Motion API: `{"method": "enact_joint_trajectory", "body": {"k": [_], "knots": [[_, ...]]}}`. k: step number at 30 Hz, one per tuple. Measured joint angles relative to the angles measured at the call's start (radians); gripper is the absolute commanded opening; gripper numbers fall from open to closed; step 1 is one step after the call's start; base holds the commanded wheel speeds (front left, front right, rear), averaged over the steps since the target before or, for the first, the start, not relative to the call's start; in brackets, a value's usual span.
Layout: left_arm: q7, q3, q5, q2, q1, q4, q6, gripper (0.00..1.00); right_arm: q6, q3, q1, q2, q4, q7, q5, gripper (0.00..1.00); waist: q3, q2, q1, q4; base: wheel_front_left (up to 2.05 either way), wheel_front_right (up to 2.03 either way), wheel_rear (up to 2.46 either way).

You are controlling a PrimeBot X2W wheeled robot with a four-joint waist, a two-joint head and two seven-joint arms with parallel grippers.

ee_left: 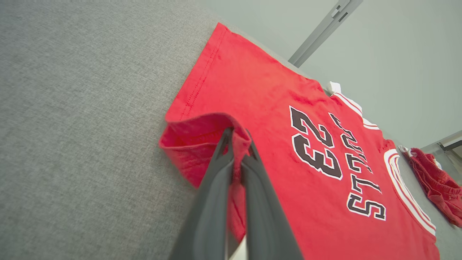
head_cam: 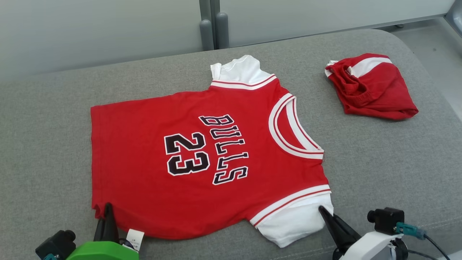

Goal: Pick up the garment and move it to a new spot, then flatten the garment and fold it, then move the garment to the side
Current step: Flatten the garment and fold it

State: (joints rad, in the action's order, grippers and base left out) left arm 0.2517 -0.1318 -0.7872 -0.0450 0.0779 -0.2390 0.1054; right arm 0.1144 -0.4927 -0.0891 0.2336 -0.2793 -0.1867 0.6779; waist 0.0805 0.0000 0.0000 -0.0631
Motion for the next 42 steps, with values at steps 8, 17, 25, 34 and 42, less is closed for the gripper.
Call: {"method": "enact_joint_trajectory", "body": {"k": [8, 17, 25, 34, 42], "knots": [[0.000, -0.036, 0.043, 0.002, -0.039, 0.015, -0.010, 0.00, 0.008, 0.008, 0.114, 0.026, 0.036, 0.052, 0.030, 0.00, 0.007, 0.0000, 0.0000, 0.009, 0.00, 0.00, 0.00], [-0.023, -0.032, 0.062, -0.005, -0.206, -0.047, -0.009, 0.00, 0.008, 0.042, 0.349, 0.019, -0.028, 0.201, 0.095, 0.00, 0.056, 0.0000, 0.0001, 0.032, 0.00, 0.00, 0.00], [-0.061, -0.029, 0.080, -0.003, -0.379, -0.161, 0.001, 0.00, -0.012, 0.044, 0.537, 0.017, -0.166, 0.331, 0.103, 0.00, 0.120, 0.0000, 0.0001, 0.057, 0.00, 0.00, 0.00], [-0.079, -0.005, 0.098, 0.002, -0.470, -0.300, 0.011, 0.14, -0.028, 0.031, 0.647, -0.022, -0.295, 0.382, 0.090, 1.00, 0.175, 0.0000, 0.0002, 0.088, 0.00, 0.00, 0.00], [-0.064, 0.001, 0.114, 0.004, -0.529, -0.361, 0.011, 1.00, -0.046, 0.104, 0.701, -0.076, -0.365, 0.342, 0.134, 1.00, 0.183, 0.0000, 0.0002, 0.090, 0.00, 0.00, 0.00]]}}
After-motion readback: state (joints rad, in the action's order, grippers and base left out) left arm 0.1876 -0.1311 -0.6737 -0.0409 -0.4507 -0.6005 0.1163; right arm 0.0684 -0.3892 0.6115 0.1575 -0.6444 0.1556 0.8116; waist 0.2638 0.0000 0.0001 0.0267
